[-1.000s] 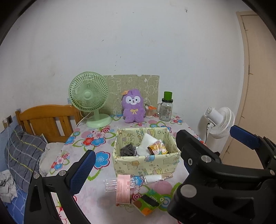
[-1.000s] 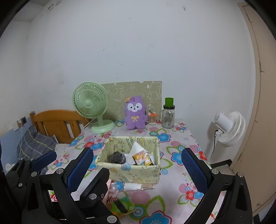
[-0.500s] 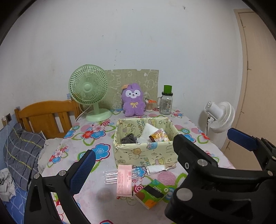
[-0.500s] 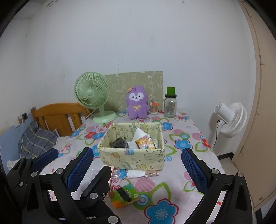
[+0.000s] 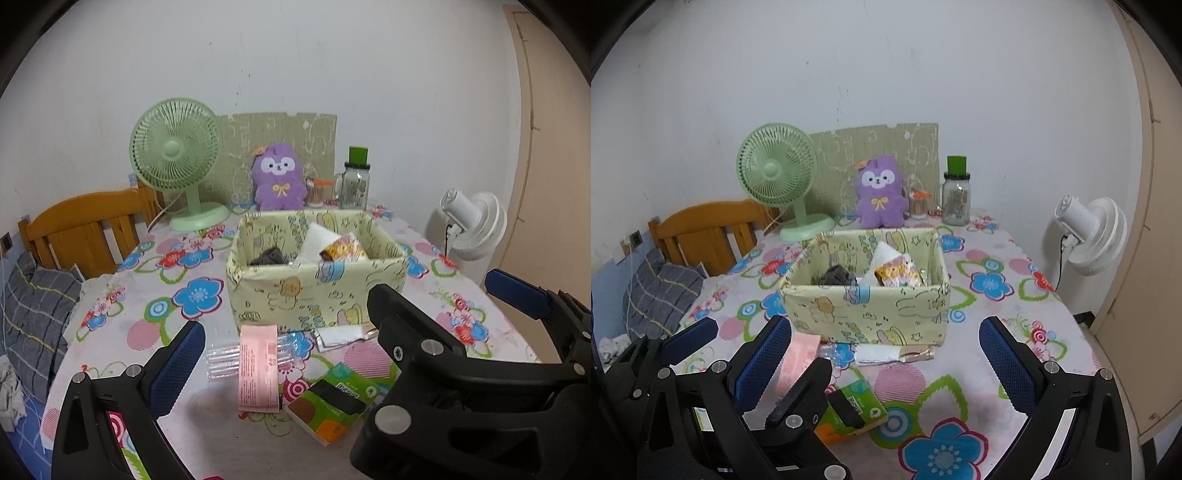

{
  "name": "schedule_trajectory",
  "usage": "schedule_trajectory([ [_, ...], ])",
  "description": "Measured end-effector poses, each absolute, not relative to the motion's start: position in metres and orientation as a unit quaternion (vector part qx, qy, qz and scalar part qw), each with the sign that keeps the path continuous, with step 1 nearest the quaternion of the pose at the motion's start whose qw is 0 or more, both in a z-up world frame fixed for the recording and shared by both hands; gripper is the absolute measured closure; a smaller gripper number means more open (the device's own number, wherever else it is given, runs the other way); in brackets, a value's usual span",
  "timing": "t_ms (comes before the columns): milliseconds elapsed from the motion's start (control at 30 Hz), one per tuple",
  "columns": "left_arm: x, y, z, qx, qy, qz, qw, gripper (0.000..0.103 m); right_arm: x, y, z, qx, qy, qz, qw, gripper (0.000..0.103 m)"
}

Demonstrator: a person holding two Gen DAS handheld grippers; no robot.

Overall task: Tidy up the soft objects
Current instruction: 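Withdraw both grippers from the box toward the items on the tablecloth, then grasp the pink packet with the left gripper while the right grasps the green tissue pack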

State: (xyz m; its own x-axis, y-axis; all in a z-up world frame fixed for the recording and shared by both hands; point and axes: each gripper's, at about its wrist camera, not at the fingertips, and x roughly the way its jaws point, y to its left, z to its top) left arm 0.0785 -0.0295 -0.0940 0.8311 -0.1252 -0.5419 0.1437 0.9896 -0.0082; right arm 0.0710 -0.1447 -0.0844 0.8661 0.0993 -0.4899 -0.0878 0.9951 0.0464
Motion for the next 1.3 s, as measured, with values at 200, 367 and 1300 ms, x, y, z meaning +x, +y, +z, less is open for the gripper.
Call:
schedule_trajectory([
  [200,0.095,-0.026,-0.12,0.006,0.323,-0.061,0.944,0.005,0.086,-0.142,-0.108,0.006,0.279,0.047,0.959,0.0],
  [367,0.102,-0.022,-0.137,0.006,0.342,-0.05,0.938,0.006,0.096,-0.14,-0.127,0.004,0.296,0.05,0.954,0.0],
  [1300,0.082,0.011,-0.171,0.025,0.379,-0.031,0.925,0.016,0.093,-0.1,-0.171,-0.016,0.337,0.071,0.939,0.0],
])
